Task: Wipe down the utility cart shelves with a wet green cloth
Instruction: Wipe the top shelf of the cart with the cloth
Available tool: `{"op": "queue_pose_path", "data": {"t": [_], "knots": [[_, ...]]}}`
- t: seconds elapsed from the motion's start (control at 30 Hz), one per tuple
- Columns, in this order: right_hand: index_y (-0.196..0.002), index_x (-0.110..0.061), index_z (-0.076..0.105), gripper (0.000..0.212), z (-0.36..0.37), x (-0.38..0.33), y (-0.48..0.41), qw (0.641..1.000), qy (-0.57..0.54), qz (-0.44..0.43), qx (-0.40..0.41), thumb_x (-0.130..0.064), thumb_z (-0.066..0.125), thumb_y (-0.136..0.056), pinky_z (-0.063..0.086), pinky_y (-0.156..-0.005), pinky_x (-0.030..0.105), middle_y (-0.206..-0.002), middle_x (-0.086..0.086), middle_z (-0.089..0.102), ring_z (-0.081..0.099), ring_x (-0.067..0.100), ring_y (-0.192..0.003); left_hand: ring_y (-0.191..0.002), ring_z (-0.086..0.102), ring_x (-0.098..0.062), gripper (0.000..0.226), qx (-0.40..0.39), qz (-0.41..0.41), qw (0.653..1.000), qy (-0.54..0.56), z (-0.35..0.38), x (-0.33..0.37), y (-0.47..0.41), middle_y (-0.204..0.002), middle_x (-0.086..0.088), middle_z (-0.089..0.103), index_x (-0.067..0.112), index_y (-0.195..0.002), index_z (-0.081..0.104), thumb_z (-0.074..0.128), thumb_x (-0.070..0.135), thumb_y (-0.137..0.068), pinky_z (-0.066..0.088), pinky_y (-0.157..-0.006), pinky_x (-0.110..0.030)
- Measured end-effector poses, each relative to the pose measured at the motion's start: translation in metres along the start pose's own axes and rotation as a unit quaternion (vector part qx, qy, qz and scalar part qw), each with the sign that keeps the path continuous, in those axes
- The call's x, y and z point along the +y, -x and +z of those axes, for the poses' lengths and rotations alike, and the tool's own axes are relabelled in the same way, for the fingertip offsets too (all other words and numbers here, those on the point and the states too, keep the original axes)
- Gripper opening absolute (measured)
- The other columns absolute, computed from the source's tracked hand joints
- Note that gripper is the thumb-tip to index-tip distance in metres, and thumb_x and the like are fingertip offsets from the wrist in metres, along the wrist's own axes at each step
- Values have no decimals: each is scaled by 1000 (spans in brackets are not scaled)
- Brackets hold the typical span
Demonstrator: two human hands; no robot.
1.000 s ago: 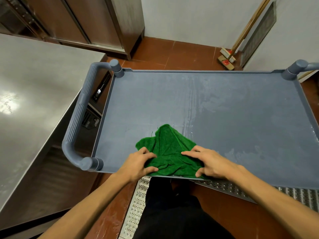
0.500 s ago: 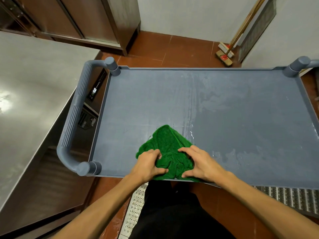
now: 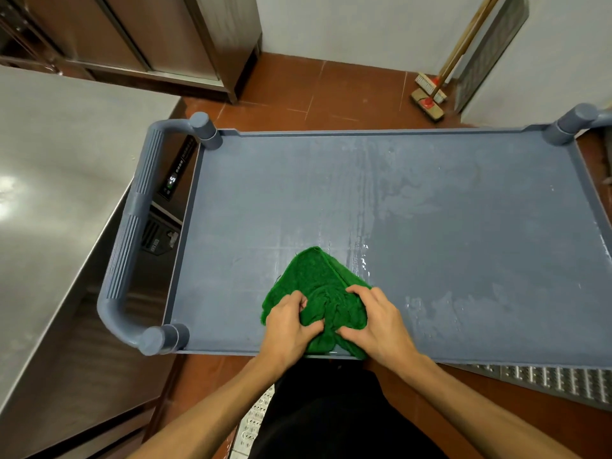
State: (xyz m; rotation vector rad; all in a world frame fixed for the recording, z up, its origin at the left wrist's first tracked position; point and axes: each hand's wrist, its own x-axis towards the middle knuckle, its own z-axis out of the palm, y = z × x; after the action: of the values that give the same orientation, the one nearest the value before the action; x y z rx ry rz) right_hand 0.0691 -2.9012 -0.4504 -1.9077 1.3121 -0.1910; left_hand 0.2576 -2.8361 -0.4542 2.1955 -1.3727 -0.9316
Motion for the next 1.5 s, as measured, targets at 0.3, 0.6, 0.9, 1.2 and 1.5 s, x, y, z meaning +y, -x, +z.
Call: {"op": "queue_pose_path", "data": {"t": [0.3,0.6,0.9,1.2,1.5], "knots": [[-140,-25,44,71,-58,-2,-50,997,13,-57,51,-24,76,-76,48,-90,33,-118,-2,48,55,16,-108,-98,59,-29,36,-24,54,993,-105,-36,32,-66,-108,-4,56,17,-114,59,69,36,-85,48,-80,-39],[-95,-16,70,7,-118,21,-104,988,70,-78,111,-13,66,-91,54,-83,40,-99,-1,69,65,22,-91,-79,59,-23,16,72,168,970,-163,-81,46,-119,-111,0,55,21,-104,66,63,15,-89,46,-65,-32],[-96,-21,60,6,-118,10,-115,991,-18,-3,132,-17,56,-97,45,-80,35,-97,-4,62,58,19,-89,-88,56,-27,66,-10,222,946,-237,-51,44,-119,-99,-6,56,14,-115,63,52,69,-81,50,-76,-38],[-91,-23,60,13,-152,-21,-132,980,-66,-29,183,-11,60,-94,37,-71,10,-83,-9,62,56,3,-76,-100,60,-33,50,-46,243,915,-319,-58,51,-132,-110,-10,62,15,-134,56,49,44,-94,42,-92,-40],[-98,-16,68,10,-221,-56,-151,963,-13,-96,250,-11,62,-92,35,-71,4,-88,-8,65,54,-3,-74,-104,65,-40,29,13,226,963,-146,-140,96,-179,-111,-15,73,16,-122,65,52,12,-97,53,-81,-44]]}}
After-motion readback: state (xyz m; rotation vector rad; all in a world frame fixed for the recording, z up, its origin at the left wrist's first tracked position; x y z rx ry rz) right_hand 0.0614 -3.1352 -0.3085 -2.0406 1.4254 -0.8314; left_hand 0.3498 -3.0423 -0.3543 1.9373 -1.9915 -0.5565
